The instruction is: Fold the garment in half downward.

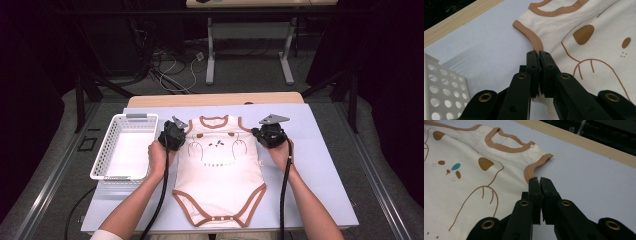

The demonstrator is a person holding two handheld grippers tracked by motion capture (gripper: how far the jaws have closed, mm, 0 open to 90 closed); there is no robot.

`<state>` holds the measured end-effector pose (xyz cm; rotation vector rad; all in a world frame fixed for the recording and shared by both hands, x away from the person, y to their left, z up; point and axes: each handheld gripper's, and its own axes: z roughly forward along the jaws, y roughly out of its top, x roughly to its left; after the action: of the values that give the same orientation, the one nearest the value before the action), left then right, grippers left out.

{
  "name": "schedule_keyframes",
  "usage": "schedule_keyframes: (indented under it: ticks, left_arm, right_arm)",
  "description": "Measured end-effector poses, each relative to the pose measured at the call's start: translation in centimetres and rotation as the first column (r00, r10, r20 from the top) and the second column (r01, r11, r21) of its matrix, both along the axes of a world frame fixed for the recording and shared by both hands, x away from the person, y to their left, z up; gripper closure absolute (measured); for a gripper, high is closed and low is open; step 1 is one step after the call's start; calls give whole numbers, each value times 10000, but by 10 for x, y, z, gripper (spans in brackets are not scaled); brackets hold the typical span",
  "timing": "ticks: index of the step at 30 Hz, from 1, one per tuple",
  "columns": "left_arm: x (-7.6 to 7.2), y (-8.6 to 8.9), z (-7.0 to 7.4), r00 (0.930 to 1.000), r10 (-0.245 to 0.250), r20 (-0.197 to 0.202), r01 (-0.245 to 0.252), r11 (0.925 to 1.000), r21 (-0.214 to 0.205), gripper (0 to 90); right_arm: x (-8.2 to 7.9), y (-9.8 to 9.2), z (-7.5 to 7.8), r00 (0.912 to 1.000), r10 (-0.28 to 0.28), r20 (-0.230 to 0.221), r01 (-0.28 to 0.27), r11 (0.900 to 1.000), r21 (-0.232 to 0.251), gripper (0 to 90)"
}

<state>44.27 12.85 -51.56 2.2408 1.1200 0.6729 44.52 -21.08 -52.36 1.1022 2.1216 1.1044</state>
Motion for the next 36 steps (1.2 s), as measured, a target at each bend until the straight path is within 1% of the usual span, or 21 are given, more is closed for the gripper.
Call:
schedule_keyframes:
  ticks: [4,7,10,11,12,15,19,21,22,23,25,26,27,28,29,30,31,35,36]
  left_arm:
    - [-5,1,4,9999,-151,57,151,9999,23,870]
    - [-8,2,7,9995,-311,11,310,9994,162,870]
    - [-12,2,9,9991,-421,104,417,9987,296,870]
    - [-12,2,9,9987,-472,215,464,9984,331,871]
    - [-13,3,10,9987,-461,208,455,9986,258,870]
    - [-14,3,11,9982,-582,138,578,9979,300,870]
    - [-19,6,13,9974,-703,178,702,9975,29,870]
    - [-21,8,13,9970,-759,139,759,9971,-29,870]
    - [-22,8,13,9970,-739,210,741,9972,-98,870]
    - [-23,9,13,9968,-785,148,786,9969,-69,869]
    - [-26,9,12,9962,-837,250,839,9964,-82,869]
    - [-27,10,12,9961,-867,176,870,9961,-126,869]
    - [-27,10,12,9957,-903,216,906,9958,-137,869]
    - [-28,11,12,9956,-923,175,926,9955,-179,869]
    - [-29,12,11,9959,-887,205,892,9957,-263,869]
    - [-30,13,11,9954,-948,121,952,9950,-310,868]
    - [-31,13,11,9954,-939,168,944,9949,-355,868]
    - [-35,15,12,9949,-997,124,1002,9941,-414,867]
    - [-38,15,13,9934,-1116,256,1120,9936,-174,866]
  right_arm:
    - [-3,-1,3,10000,34,31,-35,10000,70,871]
    - [-6,-3,3,9999,122,41,-122,9999,76,871]
    - [-9,-4,4,9999,133,63,-133,9998,148,871]
    - [-10,-5,4,9998,195,82,-196,9997,123,871]
    - [-11,-5,3,9997,222,81,-223,9997,94,871]
    - [-13,-5,4,9995,303,109,-303,9995,0,871]
    - [-19,-7,5,9991,405,157,-405,9992,-23,871]
    - [-21,-8,5,9987,465,208,-464,9989,-40,871]
    - [-22,-8,5,9989,452,148,-452,9990,-55,870]
    - [-23,-8,5,9985,501,231,-500,9987,-75,870]
    - [-25,-9,5,9983,544,211,-543,9985,-85,870]
    - [-27,-9,5,9981,579,195,-577,9983,-108,869]
    - [-28,-9,5,9980,615,168,-613,9980,-133,869]
    - [-29,-9,5,9977,632,246,-629,9979,-150,869]
    - [-30,-9,5,9978,639,184,-636,9979,-147,869]
    - [-31,-10,6,9974,676,240,-672,9976,-176,869]
    - [-32,-9,6,9976,666,214,-663,9977,-142,869]
    - [-37,-9,8,9962,843,234,-838,9963,-209,869]
    - [-39,-9,8,9960,869,197,-865,9960,-228,868]
